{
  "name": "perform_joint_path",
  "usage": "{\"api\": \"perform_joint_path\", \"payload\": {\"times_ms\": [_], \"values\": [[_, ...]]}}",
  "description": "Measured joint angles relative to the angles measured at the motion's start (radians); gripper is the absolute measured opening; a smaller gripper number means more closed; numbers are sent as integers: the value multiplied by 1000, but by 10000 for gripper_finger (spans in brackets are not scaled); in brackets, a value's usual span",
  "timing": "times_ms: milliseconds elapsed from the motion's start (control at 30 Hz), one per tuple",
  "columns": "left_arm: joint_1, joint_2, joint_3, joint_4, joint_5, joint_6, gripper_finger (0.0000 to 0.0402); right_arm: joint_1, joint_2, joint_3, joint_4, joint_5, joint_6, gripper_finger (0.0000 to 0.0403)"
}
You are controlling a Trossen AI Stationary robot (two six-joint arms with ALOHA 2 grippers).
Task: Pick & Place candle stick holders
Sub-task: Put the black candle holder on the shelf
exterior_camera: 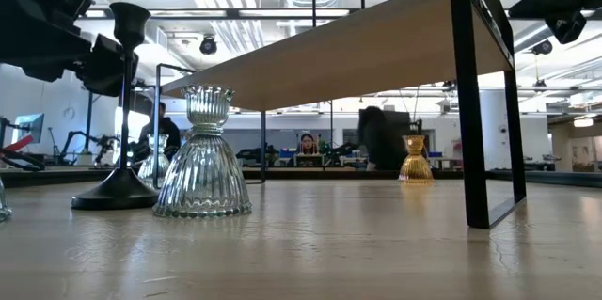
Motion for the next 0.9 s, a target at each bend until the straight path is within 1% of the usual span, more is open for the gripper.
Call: {"api": "perform_joint_path", "payload": {"times_ms": [567, 900], "values": [[-3, 214, 0, 203, -9, -3, 229, 0, 0, 0, 0, 0, 0, 9], [-3, 307, 0, 296, 0, -16, 229, 0, 0, 0, 0, 0, 0, 9]]}}
